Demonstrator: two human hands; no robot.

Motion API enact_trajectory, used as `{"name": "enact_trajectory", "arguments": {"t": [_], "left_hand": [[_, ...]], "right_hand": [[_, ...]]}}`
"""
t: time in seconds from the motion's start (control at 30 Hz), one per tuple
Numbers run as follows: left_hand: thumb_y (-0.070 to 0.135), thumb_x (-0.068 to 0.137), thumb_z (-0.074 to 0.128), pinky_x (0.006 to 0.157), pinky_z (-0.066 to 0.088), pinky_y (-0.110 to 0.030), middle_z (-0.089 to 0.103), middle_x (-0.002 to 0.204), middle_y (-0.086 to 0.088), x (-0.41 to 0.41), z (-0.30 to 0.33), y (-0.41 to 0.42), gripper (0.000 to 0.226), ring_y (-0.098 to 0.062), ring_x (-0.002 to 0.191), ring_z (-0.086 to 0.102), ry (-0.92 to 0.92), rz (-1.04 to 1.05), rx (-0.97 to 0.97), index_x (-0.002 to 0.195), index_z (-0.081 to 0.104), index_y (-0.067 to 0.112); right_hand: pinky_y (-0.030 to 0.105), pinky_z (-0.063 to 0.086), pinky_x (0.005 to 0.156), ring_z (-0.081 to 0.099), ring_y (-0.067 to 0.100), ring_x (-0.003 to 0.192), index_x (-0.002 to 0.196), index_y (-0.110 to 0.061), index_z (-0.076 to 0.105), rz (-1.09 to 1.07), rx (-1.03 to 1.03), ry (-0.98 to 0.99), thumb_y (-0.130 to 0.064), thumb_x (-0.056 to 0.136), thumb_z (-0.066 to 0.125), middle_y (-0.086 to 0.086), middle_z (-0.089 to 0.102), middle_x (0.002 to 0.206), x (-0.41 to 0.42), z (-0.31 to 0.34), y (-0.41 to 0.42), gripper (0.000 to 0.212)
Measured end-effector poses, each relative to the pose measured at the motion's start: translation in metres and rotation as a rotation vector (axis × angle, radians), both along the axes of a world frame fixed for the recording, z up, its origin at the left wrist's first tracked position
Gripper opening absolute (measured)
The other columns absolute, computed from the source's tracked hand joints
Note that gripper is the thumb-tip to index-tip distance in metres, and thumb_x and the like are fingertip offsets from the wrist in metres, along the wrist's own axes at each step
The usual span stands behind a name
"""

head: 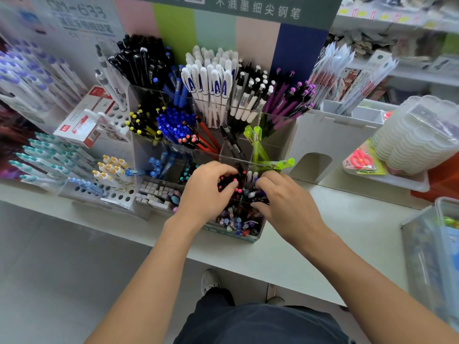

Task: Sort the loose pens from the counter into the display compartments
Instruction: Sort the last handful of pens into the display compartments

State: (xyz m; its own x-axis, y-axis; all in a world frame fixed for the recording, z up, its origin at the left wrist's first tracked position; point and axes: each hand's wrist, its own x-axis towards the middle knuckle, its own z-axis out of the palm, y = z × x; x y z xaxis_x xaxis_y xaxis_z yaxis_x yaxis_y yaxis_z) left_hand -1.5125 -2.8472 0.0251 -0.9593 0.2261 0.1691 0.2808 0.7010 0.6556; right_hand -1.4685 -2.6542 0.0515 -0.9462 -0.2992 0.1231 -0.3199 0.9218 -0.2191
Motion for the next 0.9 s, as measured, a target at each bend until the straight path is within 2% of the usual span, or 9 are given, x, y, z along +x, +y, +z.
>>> {"name": "enact_trajectory", "arguments": {"t": [0.1,0.2,0.3,0.4,0.57,0.67,0.77,0.83,0.9], "left_hand": [[0.023,0.082,0.078,0.091,0.041,-0.022,0.063,0.111,0.009,0.006,0.001,-0.006,0.033,-0.012,0.108,0.053,0.005,-0.058,-0.069,0.114,0.073,0.022],[0.019,0.081,0.083,0.090,0.044,-0.030,0.063,0.115,0.001,0.010,-0.006,-0.010,0.027,-0.020,0.111,0.051,0.076,0.024,-0.143,0.106,0.077,0.018],[0.010,0.084,0.079,0.086,0.052,-0.037,0.067,0.112,-0.003,0.010,-0.014,-0.008,0.011,-0.024,0.105,0.059,0.092,0.074,-0.128,0.095,0.080,0.013],[0.007,0.085,0.078,0.094,0.050,-0.029,0.068,0.113,-0.002,0.009,-0.012,-0.009,0.016,-0.019,0.105,0.063,0.081,0.030,-0.082,0.100,0.078,0.012],[0.016,0.088,0.077,0.098,0.044,-0.024,0.069,0.113,0.001,0.015,-0.009,-0.009,0.021,-0.018,0.111,0.059,0.145,0.061,-0.102,0.109,0.075,0.013],[0.025,0.092,0.073,0.097,0.040,-0.019,0.071,0.110,0.001,0.018,-0.009,-0.007,0.022,-0.016,0.108,0.060,0.159,0.070,-0.065,0.110,0.075,0.012],[0.028,0.093,0.072,0.099,0.048,-0.030,0.073,0.109,0.001,0.021,-0.012,-0.001,0.023,-0.014,0.110,0.062,0.119,-0.021,-0.053,0.110,0.076,0.013],[0.025,0.092,0.073,0.098,0.048,-0.031,0.073,0.108,0.001,0.021,-0.012,0.002,0.021,-0.015,0.109,0.062,0.127,-0.022,-0.062,0.108,0.076,0.013],[0.024,0.090,0.076,0.094,0.047,-0.026,0.072,0.106,0.001,0.019,-0.007,0.005,0.020,-0.018,0.106,0.062,0.158,0.025,-0.048,0.108,0.075,0.013]], "right_hand": [[0.036,0.056,0.077,0.063,0.026,0.098,0.117,-0.011,0.065,-0.061,-0.188,0.089,-0.023,0.080,0.084,0.003,0.062,0.120,0.012,-0.011,0.005,0.044],[0.038,0.057,0.075,0.064,0.026,0.096,0.131,-0.011,0.060,-0.164,-0.256,0.029,-0.024,0.079,0.085,0.004,0.056,0.127,0.019,-0.018,-0.001,0.059],[0.043,0.059,0.070,0.066,0.029,0.085,0.116,-0.006,0.068,-0.157,-0.281,0.095,-0.008,0.084,0.080,0.008,0.063,0.114,0.014,-0.023,-0.008,0.034],[0.039,0.056,0.072,0.064,0.026,0.082,0.096,-0.005,0.071,-0.108,-0.350,0.231,-0.002,0.091,0.070,0.008,0.068,0.095,-0.002,-0.015,-0.008,0.006],[0.034,0.053,0.062,0.061,0.024,0.079,0.082,-0.015,0.071,-0.066,-0.098,0.232,-0.012,0.090,0.073,-0.001,0.070,0.081,-0.008,-0.014,-0.006,0.009],[0.036,0.056,0.089,0.065,0.025,0.104,0.107,-0.009,0.075,0.009,0.002,0.199,-0.029,0.098,0.057,0.006,0.074,0.108,0.005,-0.020,-0.005,0.028],[0.035,0.055,0.099,0.066,0.021,0.112,0.115,-0.008,0.073,-0.096,-0.290,0.139,-0.027,0.094,0.069,0.005,0.073,0.116,0.023,-0.019,-0.006,0.029],[0.031,0.058,0.078,0.067,0.017,0.086,0.099,-0.014,0.071,-0.288,-0.581,0.190,-0.021,0.088,0.078,-0.001,0.071,0.093,0.028,-0.013,-0.001,0.015],[0.020,0.053,0.066,0.064,0.011,0.075,0.105,-0.020,0.062,-0.454,-0.777,0.184,-0.024,0.080,0.085,-0.005,0.065,0.085,0.020,-0.002,0.006,0.033]]}}
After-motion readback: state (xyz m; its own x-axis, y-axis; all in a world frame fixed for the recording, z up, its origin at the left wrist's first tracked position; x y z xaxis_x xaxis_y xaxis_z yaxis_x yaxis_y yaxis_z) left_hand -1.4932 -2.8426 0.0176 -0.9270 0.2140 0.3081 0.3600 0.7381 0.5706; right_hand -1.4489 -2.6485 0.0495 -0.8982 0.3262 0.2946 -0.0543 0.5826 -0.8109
